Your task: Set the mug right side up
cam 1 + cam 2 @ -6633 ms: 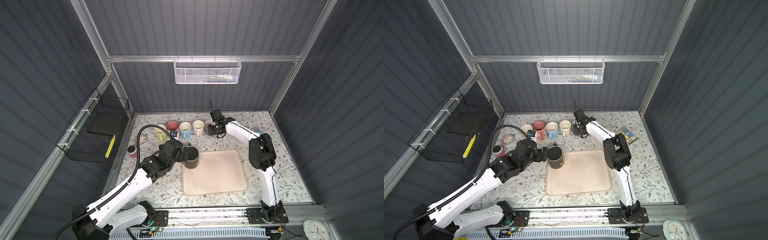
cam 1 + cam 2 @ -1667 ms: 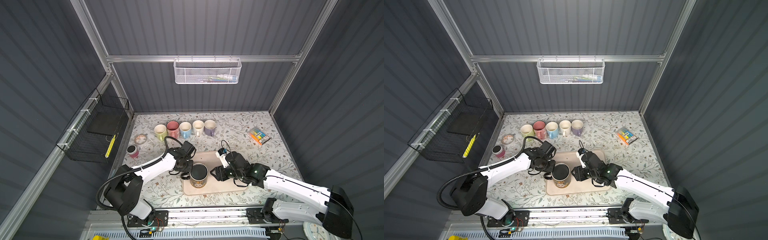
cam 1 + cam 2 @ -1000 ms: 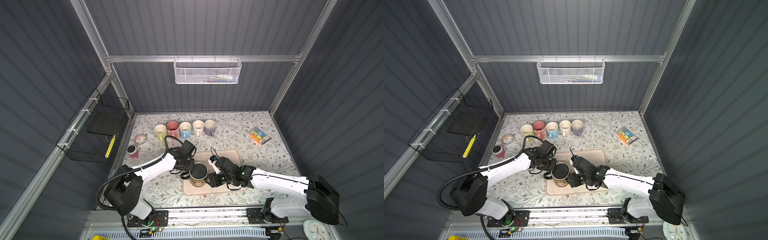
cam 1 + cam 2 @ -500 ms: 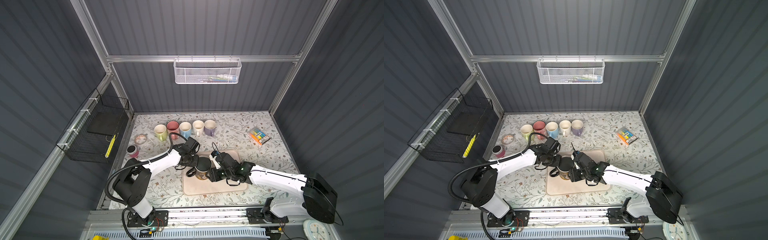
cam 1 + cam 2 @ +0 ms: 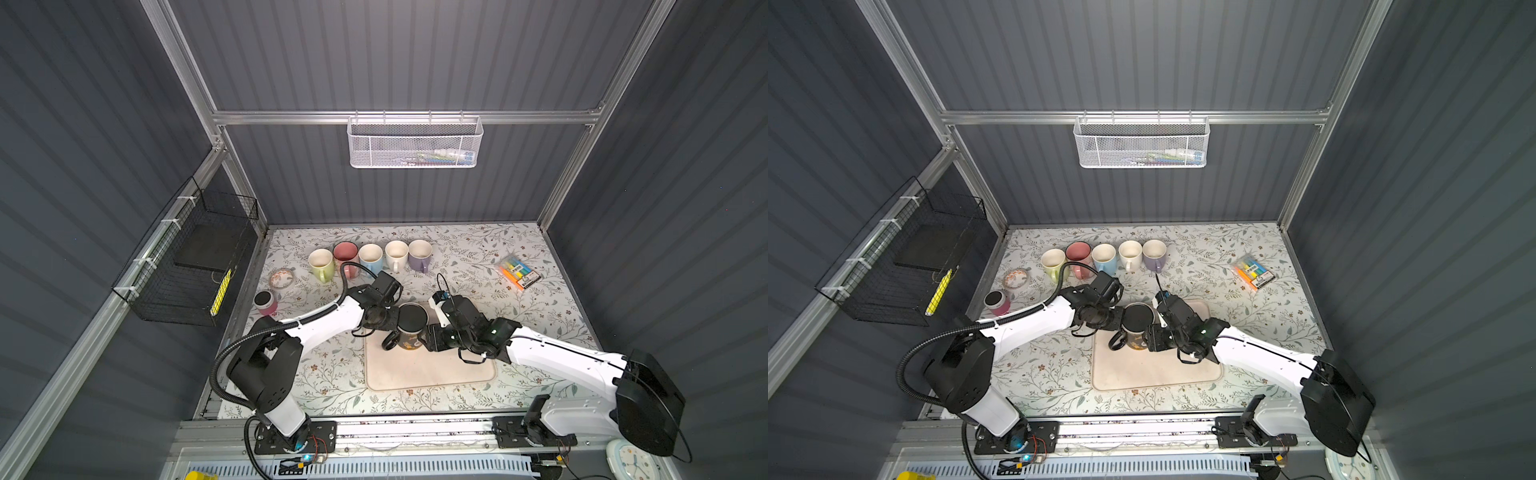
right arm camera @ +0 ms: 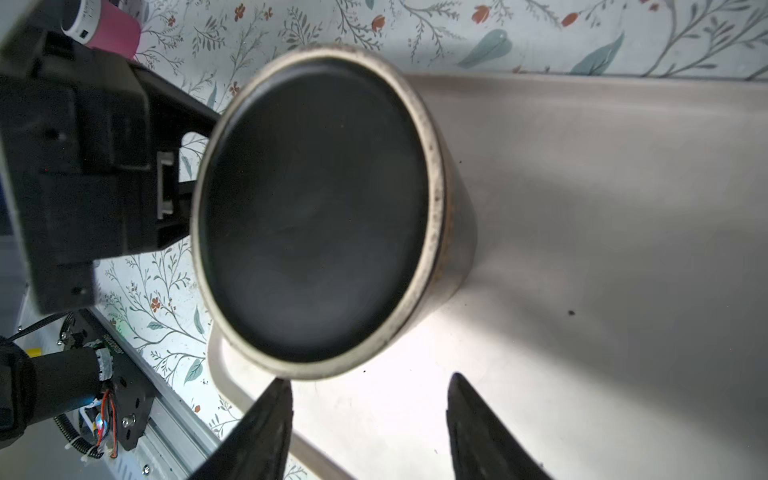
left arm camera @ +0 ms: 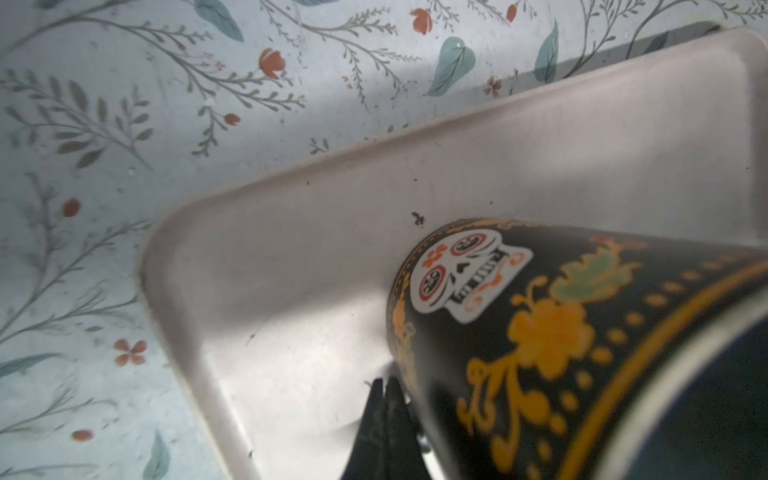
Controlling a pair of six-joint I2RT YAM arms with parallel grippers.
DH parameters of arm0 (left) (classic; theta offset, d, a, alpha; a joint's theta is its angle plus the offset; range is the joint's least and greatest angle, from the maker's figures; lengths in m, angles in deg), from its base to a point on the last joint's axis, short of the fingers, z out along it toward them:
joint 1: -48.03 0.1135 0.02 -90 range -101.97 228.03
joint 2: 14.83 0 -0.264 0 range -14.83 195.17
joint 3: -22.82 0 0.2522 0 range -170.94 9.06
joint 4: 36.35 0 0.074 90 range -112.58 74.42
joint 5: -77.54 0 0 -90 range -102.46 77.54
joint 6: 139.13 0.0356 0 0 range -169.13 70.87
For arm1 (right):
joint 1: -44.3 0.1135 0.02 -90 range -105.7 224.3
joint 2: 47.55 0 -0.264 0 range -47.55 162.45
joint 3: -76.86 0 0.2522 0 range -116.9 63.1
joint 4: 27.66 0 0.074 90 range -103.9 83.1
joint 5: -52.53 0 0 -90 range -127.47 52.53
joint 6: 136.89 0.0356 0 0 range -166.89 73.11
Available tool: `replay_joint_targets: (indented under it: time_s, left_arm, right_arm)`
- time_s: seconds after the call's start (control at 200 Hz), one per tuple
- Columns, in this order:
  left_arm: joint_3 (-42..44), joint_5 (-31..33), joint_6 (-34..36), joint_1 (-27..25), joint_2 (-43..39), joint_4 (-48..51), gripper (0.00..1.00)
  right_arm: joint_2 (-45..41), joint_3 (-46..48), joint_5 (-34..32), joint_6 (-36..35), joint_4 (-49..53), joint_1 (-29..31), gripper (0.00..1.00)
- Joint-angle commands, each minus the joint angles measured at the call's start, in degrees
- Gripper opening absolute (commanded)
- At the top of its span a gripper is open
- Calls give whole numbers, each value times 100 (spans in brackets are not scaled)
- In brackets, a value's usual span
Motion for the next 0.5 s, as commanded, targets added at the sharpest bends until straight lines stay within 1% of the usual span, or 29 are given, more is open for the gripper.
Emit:
replay_joint_targets:
  time_s: [0.0, 0.08, 0.145, 0.2, 0.285, 0.315, 0.42, 0.435, 0.495]
  left_arm:
    - [-167, 610, 322, -27, -539, 786, 10]
    - [-246, 849, 513, -34, -806, 1127, 20]
    - [-331, 853, 745, -30, -1007, 1321, 27]
    - [-404, 584, 1007, -30, -1143, 1419, 33]
    - [-478, -164, 1478, -32, -1306, 1452, 41]
    - [-502, -337, 1625, -35, -1340, 1479, 43]
    - [-592, -464, 2052, -65, -1320, 1670, 48]
    - [-603, -476, 2102, -71, -1303, 1686, 49]
    - [-632, -599, 2309, -83, -1207, 1711, 54]
  right_arm:
    - [-208, 75, -124, -61, 95, -38, 60]
    - [-351, 109, -151, -91, 163, -73, 60]
    - [-437, 108, -151, -136, 227, -94, 60]
    - [-507, 104, -152, -183, 296, -103, 60]
    - [-639, 104, -161, -263, 377, -117, 61]
    - [-703, 108, -155, -288, 400, -134, 61]
    - [-857, 138, -101, -407, 420, -189, 62]
    - [-1030, 142, -87, -427, 413, -203, 62]
    - [-1209, 173, -39, -486, 413, -255, 63]
